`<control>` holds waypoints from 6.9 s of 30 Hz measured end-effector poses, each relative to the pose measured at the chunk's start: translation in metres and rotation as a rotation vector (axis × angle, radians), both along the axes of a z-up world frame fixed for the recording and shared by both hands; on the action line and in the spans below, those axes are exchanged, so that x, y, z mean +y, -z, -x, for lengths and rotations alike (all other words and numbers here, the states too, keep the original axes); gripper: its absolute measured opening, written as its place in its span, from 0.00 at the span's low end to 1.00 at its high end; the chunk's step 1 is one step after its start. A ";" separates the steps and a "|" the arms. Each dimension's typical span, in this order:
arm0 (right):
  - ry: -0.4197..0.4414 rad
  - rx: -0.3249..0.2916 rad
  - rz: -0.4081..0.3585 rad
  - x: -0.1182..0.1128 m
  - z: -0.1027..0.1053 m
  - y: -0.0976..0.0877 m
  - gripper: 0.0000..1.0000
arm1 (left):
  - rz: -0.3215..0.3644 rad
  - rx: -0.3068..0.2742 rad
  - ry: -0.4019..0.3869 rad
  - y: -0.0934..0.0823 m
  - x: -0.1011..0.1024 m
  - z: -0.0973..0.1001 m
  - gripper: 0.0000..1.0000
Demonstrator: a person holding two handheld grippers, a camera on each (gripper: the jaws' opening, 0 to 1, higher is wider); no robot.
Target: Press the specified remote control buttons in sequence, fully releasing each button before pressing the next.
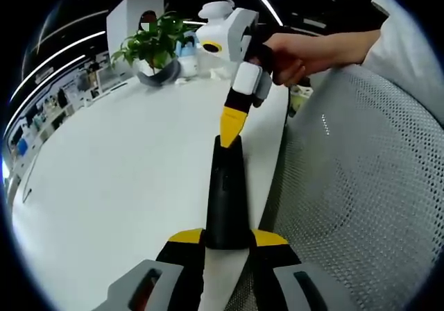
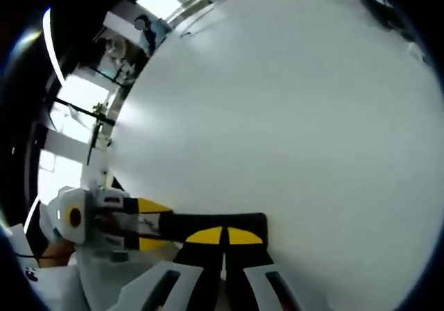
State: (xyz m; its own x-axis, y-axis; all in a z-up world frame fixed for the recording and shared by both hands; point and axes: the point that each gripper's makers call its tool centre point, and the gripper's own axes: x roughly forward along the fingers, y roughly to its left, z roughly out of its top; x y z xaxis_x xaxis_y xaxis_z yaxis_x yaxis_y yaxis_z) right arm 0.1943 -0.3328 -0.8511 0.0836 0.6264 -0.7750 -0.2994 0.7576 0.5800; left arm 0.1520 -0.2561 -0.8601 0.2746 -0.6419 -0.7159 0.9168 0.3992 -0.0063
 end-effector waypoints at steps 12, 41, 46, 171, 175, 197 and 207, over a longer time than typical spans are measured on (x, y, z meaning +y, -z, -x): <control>0.035 -0.019 -0.062 0.004 -0.008 -0.011 0.00 | 0.000 0.000 -0.001 0.000 0.000 0.000 0.24; -0.133 -0.073 0.010 0.017 0.000 -0.001 0.00 | 0.003 0.000 -0.002 0.000 0.000 -0.001 0.24; -0.128 -0.073 0.001 0.016 0.000 0.000 0.00 | 0.004 0.000 -0.002 0.000 0.000 0.000 0.24; -0.122 0.080 0.055 0.005 0.021 0.003 0.00 | 0.006 -0.004 -0.004 0.000 -0.001 -0.001 0.25; -0.116 0.085 0.057 0.005 0.021 0.003 0.00 | 0.005 -0.005 -0.005 0.000 -0.001 -0.001 0.25; -0.131 0.052 0.122 -0.001 0.019 0.006 0.00 | 0.012 -0.005 -0.004 0.000 -0.002 -0.001 0.25; -0.138 0.037 0.127 -0.002 0.019 0.005 0.00 | 0.010 -0.007 -0.002 0.000 -0.002 -0.001 0.25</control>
State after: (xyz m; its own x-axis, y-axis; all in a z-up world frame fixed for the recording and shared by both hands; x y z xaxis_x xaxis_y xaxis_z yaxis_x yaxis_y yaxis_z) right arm 0.1750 -0.3347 -0.8560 -0.0266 0.5267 -0.8496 -0.3854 0.7789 0.4949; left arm 0.1528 -0.2581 -0.8601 0.2812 -0.6486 -0.7073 0.9159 0.4013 -0.0039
